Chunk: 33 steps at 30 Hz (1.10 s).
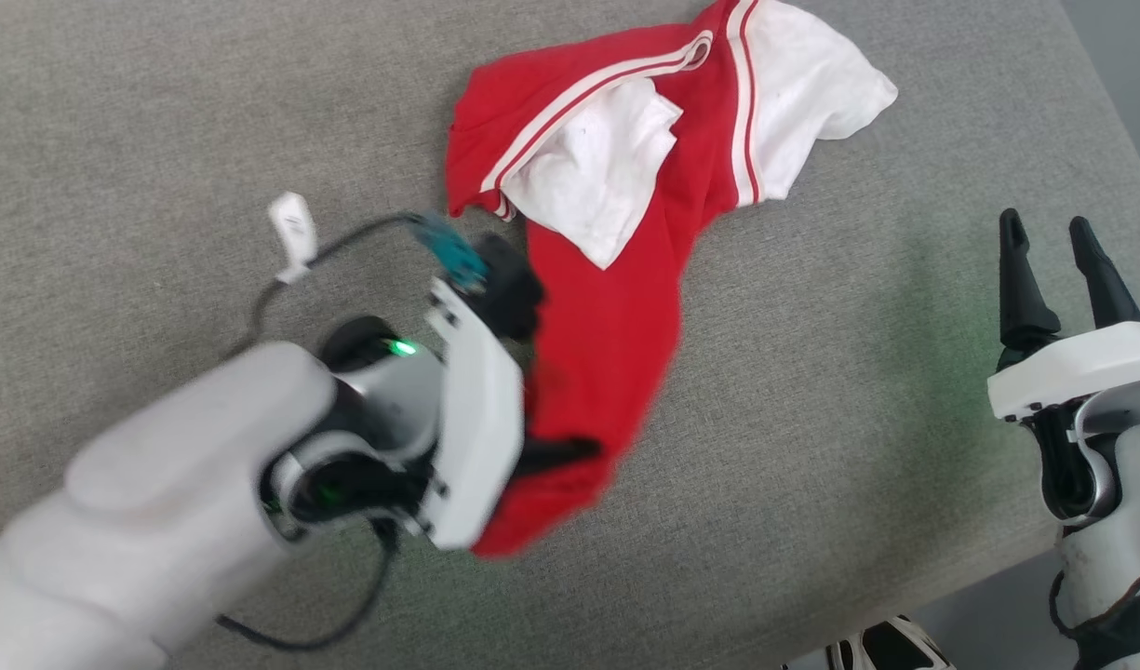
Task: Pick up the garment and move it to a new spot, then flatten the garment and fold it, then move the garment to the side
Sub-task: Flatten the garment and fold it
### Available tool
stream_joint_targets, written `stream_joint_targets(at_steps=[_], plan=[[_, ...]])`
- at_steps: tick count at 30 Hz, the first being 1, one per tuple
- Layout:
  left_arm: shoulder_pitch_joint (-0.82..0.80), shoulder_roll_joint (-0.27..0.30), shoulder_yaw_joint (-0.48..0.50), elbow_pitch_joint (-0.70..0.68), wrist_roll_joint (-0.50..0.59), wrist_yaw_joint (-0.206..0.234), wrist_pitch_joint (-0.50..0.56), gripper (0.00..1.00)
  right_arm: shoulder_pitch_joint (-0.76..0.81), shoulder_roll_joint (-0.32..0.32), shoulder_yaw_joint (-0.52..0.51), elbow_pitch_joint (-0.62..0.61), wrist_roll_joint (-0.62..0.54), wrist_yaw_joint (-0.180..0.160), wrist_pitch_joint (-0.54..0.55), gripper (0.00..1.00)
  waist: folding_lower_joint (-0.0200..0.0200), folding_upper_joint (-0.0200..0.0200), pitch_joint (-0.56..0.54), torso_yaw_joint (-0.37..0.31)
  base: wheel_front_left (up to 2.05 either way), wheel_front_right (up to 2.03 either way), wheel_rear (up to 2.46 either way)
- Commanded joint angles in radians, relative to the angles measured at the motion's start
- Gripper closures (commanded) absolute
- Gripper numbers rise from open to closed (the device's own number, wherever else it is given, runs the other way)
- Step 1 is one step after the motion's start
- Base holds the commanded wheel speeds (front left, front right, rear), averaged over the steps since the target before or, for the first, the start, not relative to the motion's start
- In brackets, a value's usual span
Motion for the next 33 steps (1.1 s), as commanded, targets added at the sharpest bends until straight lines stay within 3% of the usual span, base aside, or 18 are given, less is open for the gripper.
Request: stream_joint_targets(at_steps=[1, 6, 11, 12, 13, 14, 15, 26, 33], plan=[[0.018, -0.007, -0.006, -0.029, -0.014, 0.001, 0.007, 1.00, 0.010, 0.008, -0.001, -0.002, -0.002, 0.000, -0.006, 0.00, -0.0001, 0.0000, -0.001, -0.003, 0.00, 0.00, 0.00], [0.036, -0.059, -0.038, -0.118, -0.059, 0.001, 0.024, 1.00, 0.014, 0.021, 0.003, -0.010, 0.005, 0.000, -0.010, 0.00, -0.0001, 0.0000, 0.010, -0.010, 0.00, 0.00, 0.00], [0.047, -0.105, -0.076, -0.111, -0.046, 0.001, 0.025, 1.00, 0.010, 0.032, 0.011, -0.015, 0.012, 0.000, -0.013, 0.00, -0.0001, 0.0000, 0.022, -0.015, 0.00, 0.00, 0.00], [0.052, -0.115, -0.081, -0.099, -0.032, 0.001, 0.014, 0.90, 0.008, 0.034, 0.012, -0.015, 0.014, 0.000, -0.015, 0.00, -0.0001, 0.0000, 0.025, -0.016, 0.00, 0.00, 0.00], [0.059, -0.123, -0.085, -0.080, -0.023, 0.001, 0.000, 0.57, 0.006, 0.036, 0.014, -0.015, 0.014, 0.000, -0.016, 0.00, -0.0001, 0.0000, 0.027, -0.017, 0.00, 0.00, 0.00], [0.061, -0.125, -0.088, -0.064, -0.019, 0.001, -0.009, 0.41, 0.003, 0.039, 0.016, -0.014, 0.015, 0.000, -0.017, 0.00, -0.0001, 0.0000, 0.029, -0.019, 0.00, 0.00, 0.00], [0.044, -0.113, -0.089, -0.032, 0.012, 0.001, -0.027, 0.00, -0.002, 0.041, 0.020, -0.012, 0.017, 0.000, -0.019, 0.00, -0.0001, 0.0000, 0.031, -0.021, 0.00, 0.00, 0.00], [-0.079, 0.029, -0.029, -0.051, 0.056, 0.006, -0.017, 0.00, 0.014, 0.043, 0.030, 0.003, 0.017, 0.000, -0.026, 0.00, -0.0001, 0.0000, 0.005, -0.012, 0.00, 0.00, 0.00], [-0.197, 0.051, 0.027, 0.028, 0.136, 0.011, -0.046, 0.00, 0.007, 0.051, 0.051, 0.008, 0.023, 0.000, -0.028, 0.00, -0.0001, 0.0000, 0.004, -0.026, 0.00, 0.00, 0.00]])
